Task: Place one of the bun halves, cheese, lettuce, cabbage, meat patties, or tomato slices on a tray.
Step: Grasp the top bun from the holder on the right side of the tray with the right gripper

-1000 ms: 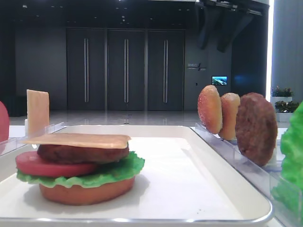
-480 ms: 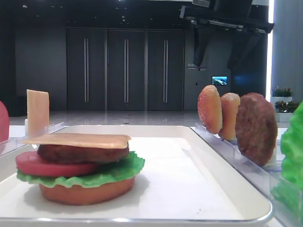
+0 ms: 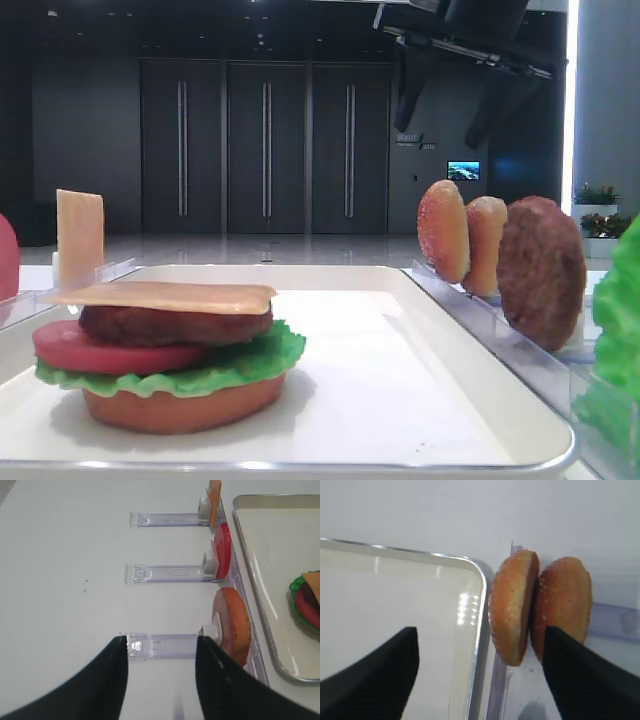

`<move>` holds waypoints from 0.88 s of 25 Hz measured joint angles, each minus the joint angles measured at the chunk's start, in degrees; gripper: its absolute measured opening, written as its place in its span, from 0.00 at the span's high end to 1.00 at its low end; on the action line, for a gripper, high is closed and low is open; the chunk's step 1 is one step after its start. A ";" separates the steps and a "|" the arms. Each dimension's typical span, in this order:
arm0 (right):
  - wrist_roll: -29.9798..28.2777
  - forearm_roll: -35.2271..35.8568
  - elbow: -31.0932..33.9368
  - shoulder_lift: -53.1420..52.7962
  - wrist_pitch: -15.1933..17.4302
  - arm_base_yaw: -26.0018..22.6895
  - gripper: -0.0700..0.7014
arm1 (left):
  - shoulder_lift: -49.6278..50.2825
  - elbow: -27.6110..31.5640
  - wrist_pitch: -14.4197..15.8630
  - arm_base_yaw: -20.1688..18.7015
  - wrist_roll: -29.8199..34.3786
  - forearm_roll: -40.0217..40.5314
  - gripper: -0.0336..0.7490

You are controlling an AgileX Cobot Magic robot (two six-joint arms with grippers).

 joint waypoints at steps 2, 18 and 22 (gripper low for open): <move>-0.57 1.39 -0.05 0.28 -0.75 0.00 0.27 | 0.00 0.00 0.00 0.00 0.00 0.00 0.52; -2.17 1.44 -0.11 6.30 -0.85 0.00 0.27 | 0.00 0.00 0.00 0.00 -0.05 0.00 0.52; -2.90 1.31 -0.11 7.77 -1.53 0.00 0.28 | 0.00 0.00 0.00 0.00 -0.05 0.00 0.52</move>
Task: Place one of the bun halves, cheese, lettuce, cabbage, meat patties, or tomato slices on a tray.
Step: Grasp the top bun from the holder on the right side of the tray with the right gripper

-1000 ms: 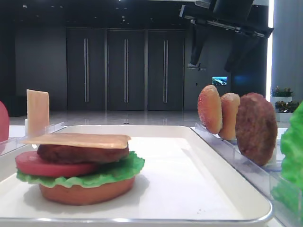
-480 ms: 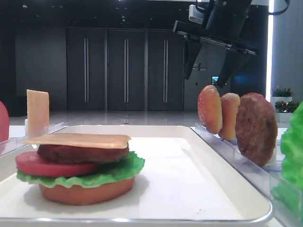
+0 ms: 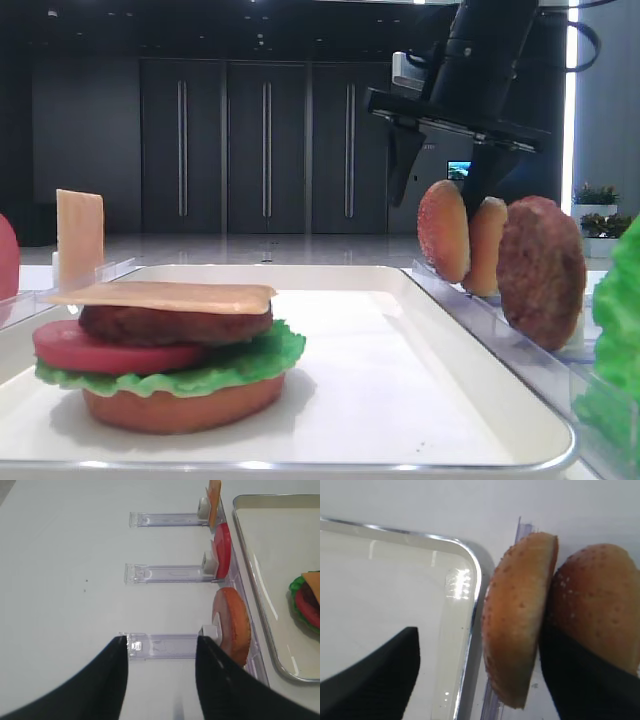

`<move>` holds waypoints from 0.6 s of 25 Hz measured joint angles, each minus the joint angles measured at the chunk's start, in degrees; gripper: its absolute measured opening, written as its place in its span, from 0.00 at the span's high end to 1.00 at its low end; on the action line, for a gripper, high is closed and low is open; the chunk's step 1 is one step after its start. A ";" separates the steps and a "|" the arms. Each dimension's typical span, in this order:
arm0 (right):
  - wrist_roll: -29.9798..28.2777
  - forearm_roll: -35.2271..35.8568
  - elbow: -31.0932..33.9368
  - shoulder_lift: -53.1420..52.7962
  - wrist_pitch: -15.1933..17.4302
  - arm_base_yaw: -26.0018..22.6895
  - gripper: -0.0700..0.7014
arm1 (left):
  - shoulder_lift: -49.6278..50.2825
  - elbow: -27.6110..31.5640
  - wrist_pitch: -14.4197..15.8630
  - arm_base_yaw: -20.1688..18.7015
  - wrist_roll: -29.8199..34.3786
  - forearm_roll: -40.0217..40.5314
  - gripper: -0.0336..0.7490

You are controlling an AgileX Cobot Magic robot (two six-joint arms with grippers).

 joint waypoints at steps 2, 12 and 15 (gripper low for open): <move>-0.45 0.00 0.00 0.33 -0.43 0.00 0.28 | 0.00 0.00 0.00 0.00 0.00 0.00 0.52; -0.55 -3.18 0.00 0.44 -1.19 0.00 0.46 | 0.00 0.00 0.00 0.00 0.00 0.00 0.52; 0.00 -4.77 0.00 0.50 -1.27 0.00 0.59 | 0.00 0.00 0.00 0.00 0.00 0.00 0.52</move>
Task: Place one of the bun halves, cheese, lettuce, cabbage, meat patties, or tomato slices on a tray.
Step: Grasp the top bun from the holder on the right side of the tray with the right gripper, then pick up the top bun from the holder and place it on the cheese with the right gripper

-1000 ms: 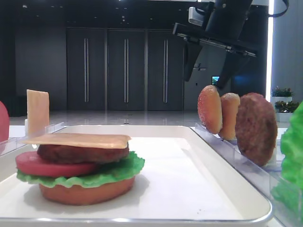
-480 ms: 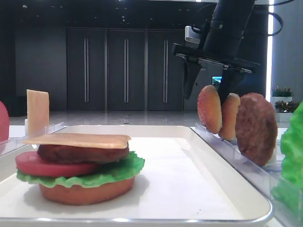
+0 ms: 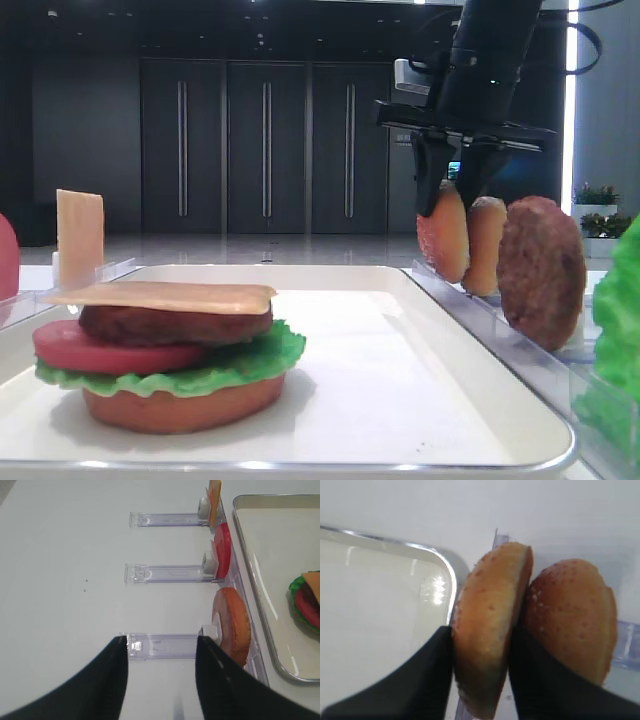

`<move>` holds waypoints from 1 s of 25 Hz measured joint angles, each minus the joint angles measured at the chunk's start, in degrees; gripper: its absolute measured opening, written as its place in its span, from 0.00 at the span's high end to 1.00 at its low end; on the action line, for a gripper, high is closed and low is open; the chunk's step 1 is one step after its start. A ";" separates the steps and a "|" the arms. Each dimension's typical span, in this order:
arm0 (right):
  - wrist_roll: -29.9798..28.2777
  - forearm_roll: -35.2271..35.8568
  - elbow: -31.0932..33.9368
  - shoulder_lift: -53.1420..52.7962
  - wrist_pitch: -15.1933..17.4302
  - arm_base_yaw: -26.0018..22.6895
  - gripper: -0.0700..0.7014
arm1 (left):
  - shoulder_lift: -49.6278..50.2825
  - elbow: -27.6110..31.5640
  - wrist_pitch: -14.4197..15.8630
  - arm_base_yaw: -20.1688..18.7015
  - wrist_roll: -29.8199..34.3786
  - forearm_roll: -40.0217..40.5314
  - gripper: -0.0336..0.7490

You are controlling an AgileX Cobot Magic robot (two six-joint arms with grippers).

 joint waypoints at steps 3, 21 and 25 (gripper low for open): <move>0.09 -0.42 0.00 0.00 -0.07 0.00 0.63 | 0.00 0.00 0.00 0.00 0.00 0.00 0.52; 0.44 -1.63 -0.04 -7.73 1.51 1.31 0.64 | 0.00 0.00 0.00 0.00 0.00 0.00 0.52; 0.71 -1.80 -0.11 -11.22 2.59 2.03 0.64 | 0.00 0.00 0.00 0.00 0.00 0.00 0.52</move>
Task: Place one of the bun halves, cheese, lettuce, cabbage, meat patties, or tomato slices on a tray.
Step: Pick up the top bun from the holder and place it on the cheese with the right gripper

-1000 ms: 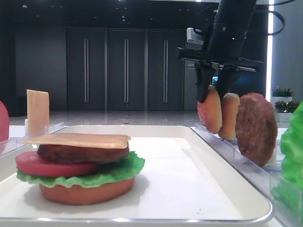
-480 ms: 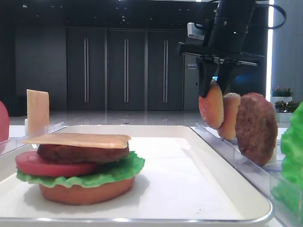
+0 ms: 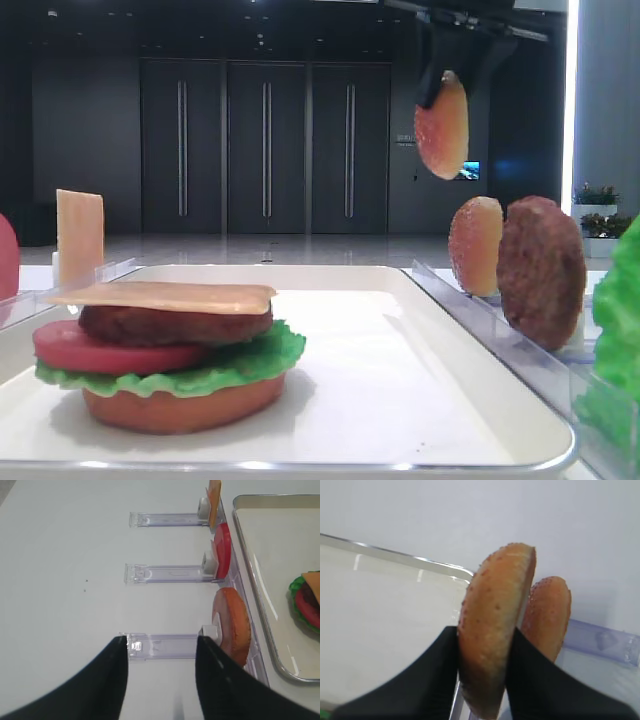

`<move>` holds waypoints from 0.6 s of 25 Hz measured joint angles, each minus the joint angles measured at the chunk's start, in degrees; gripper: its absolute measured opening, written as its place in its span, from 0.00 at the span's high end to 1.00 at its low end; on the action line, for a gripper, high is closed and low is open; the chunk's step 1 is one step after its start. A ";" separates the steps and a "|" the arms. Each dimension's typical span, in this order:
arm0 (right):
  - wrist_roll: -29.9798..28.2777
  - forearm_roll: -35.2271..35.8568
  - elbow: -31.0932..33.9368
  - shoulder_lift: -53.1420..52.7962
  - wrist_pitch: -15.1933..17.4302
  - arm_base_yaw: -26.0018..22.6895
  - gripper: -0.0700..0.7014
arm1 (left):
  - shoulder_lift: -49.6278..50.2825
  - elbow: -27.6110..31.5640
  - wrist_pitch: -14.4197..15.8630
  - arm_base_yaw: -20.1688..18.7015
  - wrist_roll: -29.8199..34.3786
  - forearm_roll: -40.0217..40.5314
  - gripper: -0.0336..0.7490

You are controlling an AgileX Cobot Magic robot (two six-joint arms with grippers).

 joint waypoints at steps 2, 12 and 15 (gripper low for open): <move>0.56 0.06 0.00 -1.59 0.46 0.19 0.64 | 0.00 0.00 0.00 0.00 0.00 0.00 0.52; 1.98 0.00 -0.11 -4.93 12.89 0.24 0.64 | 0.00 0.00 0.00 0.00 0.29 0.00 0.52; 2.93 -0.12 0.21 -7.83 13.13 0.40 0.64 | 0.00 0.00 0.00 0.00 0.41 0.00 0.52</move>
